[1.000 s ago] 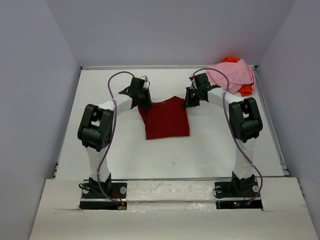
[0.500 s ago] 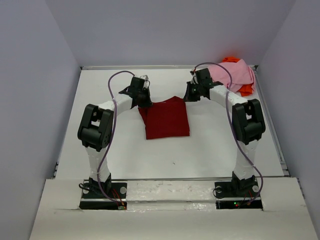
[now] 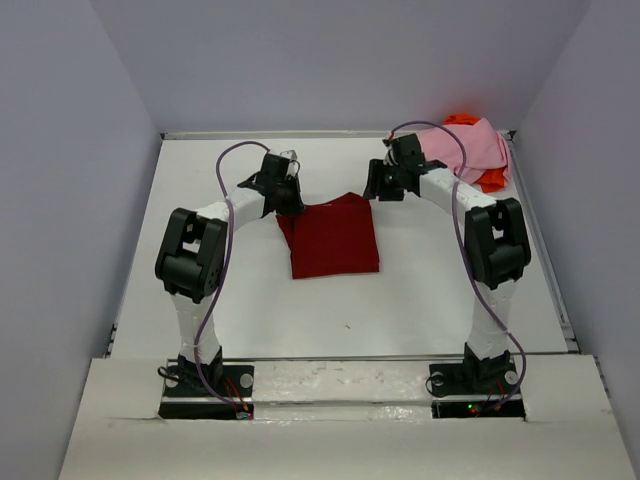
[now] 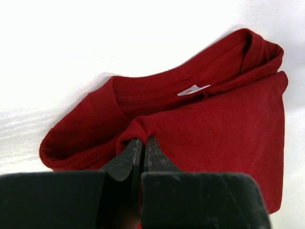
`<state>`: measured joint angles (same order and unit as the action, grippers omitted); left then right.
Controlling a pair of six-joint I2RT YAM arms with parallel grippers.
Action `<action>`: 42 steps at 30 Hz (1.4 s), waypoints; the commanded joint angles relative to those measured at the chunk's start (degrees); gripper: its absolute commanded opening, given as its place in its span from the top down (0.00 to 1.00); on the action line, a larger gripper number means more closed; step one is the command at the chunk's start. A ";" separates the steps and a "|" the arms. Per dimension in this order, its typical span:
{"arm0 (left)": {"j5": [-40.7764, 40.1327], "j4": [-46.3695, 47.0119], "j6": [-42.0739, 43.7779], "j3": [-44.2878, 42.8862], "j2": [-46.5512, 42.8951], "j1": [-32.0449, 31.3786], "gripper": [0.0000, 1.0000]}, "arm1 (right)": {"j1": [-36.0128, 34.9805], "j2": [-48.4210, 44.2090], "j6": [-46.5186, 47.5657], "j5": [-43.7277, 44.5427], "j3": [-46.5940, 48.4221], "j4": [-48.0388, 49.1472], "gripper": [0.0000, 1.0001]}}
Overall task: Fold and stack the t-shirts
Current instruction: Fold the tshirt
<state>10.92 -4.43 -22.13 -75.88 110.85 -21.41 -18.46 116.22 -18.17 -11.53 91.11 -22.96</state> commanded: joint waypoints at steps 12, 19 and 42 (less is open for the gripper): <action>0.68 0.82 1.83 -2.70 -1.86 -0.21 1.00 | -0.26 6.12 -0.20 -2.18 3.37 -0.68 0.62; 0.86 1.00 1.56 -2.52 -1.42 -0.21 1.00 | -0.26 5.15 -0.19 -2.79 3.11 -0.42 0.92; -1.86 0.38 0.07 -3.58 -7.22 -0.21 1.00 | -0.26 -3.82 0.24 -5.42 8.03 0.02 1.00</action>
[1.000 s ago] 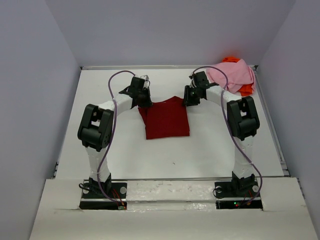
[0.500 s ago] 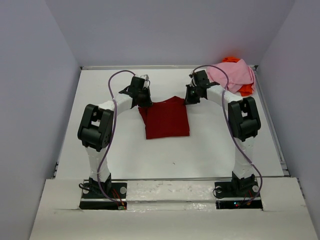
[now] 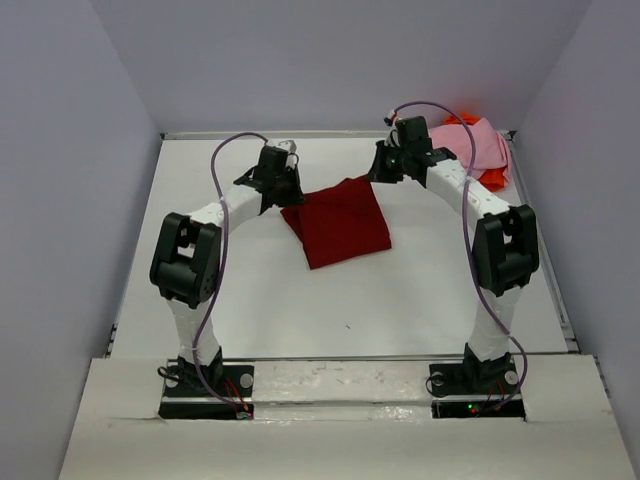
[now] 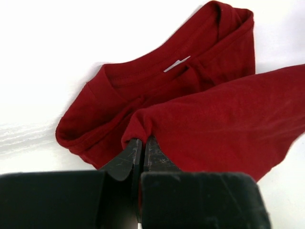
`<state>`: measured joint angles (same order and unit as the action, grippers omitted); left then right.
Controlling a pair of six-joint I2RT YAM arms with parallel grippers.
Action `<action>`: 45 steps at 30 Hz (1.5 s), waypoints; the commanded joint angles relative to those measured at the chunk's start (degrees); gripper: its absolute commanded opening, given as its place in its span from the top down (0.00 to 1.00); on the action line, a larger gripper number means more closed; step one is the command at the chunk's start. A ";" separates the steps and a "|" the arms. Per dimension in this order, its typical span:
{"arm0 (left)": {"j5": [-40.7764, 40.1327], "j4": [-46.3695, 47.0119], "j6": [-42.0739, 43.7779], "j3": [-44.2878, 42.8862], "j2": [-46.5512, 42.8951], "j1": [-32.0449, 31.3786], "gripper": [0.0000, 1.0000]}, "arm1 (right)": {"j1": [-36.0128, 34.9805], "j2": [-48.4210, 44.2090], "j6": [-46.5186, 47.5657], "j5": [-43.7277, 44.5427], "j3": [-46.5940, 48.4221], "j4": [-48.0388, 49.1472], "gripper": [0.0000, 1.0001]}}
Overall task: Fold and stack the t-shirts
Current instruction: Fold the tshirt
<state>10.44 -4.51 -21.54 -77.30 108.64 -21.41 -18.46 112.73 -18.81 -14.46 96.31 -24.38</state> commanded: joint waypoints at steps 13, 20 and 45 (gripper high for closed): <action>-7.70 2.40 -3.51 0.48 -7.92 -0.04 1.00 | -0.26 4.69 2.64 -6.81 8.18 7.50 1.00; -12.90 4.07 -7.19 3.38 -8.18 1.45 1.00 | -0.26 11.63 3.69 -6.55 14.68 9.70 1.00; -16.15 10.58 -12.83 9.10 -4.31 7.78 0.22 | -0.26 27.47 5.09 -11.22 39.13 11.55 0.00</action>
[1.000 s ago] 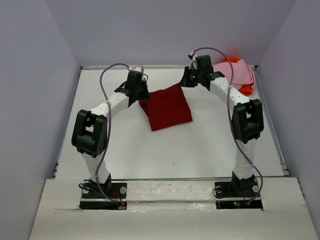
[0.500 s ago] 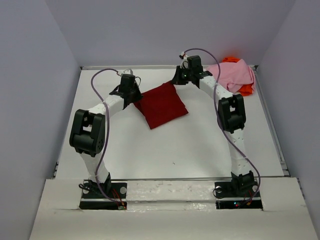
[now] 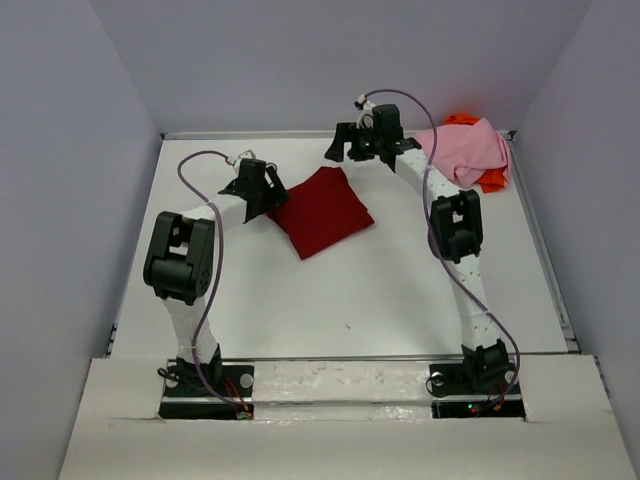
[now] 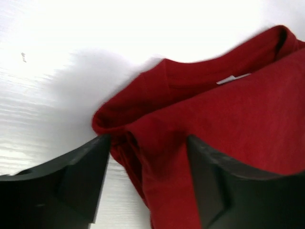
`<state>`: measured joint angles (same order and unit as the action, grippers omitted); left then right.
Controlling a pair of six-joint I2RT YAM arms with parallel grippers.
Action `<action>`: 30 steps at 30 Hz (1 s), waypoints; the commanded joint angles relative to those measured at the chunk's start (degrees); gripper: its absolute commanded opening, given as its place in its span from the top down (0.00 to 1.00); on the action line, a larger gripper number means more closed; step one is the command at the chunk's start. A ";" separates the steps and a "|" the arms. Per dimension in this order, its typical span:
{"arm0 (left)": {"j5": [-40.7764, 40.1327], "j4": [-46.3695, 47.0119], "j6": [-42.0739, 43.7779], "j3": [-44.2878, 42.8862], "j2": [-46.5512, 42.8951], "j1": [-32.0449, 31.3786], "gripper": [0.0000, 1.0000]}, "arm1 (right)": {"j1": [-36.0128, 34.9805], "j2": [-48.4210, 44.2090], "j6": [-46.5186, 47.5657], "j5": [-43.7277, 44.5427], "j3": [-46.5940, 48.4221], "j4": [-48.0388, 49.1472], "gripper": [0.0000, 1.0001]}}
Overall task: Fold and stack the t-shirts
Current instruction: Fold the tshirt
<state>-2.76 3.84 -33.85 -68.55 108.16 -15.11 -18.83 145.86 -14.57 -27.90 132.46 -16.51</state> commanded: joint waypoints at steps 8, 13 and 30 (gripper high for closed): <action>-3.30 -6.99 6.68 -7.03 -10.49 4.04 0.01 | 0.11 -22.70 5.78 3.46 -15.98 1.05 0.04; -0.83 -7.53 3.71 1.55 -16.13 2.64 0.06 | 0.11 -26.95 6.31 4.70 -32.85 0.87 0.13; 3.38 2.84 -6.50 10.46 -8.50 -1.50 0.25 | 0.11 -19.92 4.64 10.15 -35.34 0.96 0.22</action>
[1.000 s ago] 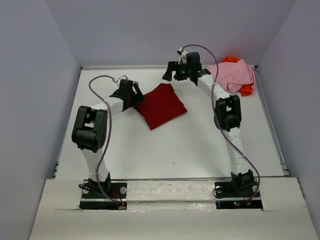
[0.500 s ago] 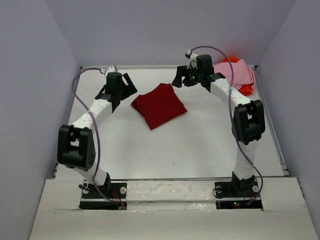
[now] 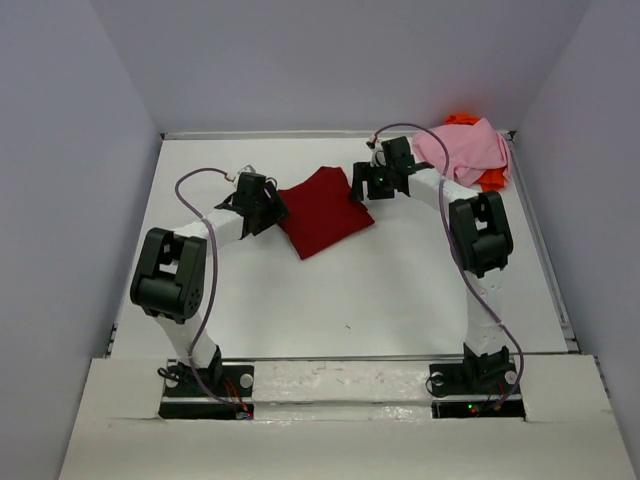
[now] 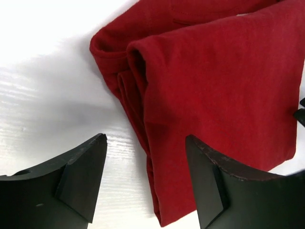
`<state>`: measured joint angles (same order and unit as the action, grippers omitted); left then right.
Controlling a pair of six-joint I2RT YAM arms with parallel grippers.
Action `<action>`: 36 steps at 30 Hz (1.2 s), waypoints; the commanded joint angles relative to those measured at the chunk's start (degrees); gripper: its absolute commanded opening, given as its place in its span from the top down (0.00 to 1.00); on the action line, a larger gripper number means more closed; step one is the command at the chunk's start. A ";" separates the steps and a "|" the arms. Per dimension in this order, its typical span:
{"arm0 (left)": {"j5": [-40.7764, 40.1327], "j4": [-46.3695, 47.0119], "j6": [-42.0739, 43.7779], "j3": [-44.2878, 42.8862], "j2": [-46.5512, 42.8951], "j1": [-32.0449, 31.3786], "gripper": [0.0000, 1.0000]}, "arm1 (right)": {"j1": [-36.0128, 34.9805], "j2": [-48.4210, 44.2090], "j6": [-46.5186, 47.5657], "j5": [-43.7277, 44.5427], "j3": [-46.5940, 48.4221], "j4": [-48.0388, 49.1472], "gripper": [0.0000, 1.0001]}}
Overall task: Fold and stack the t-shirts
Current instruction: Fold the tshirt
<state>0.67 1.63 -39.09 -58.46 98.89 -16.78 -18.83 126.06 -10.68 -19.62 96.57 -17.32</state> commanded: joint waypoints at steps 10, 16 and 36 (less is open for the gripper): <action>6.00 9.36 7.53 -8.15 10.53 2.97 0.42 | 0.11 -6.08 -6.01 -3.40 -11.66 6.24 0.43; 11.89 9.45 13.68 -12.55 14.04 3.94 0.40 | -0.42 -15.83 -13.39 -5.17 -26.51 15.20 0.50; 7.88 -16.03 21.79 -27.77 5.89 4.73 0.05 | -2.09 -24.82 -3.57 9.16 -6.77 -3.94 0.21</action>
<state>14.04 -5.76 -15.59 -85.10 112.84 -12.51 -20.73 101.80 -20.62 -16.36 81.32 -16.56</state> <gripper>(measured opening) 0.939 0.778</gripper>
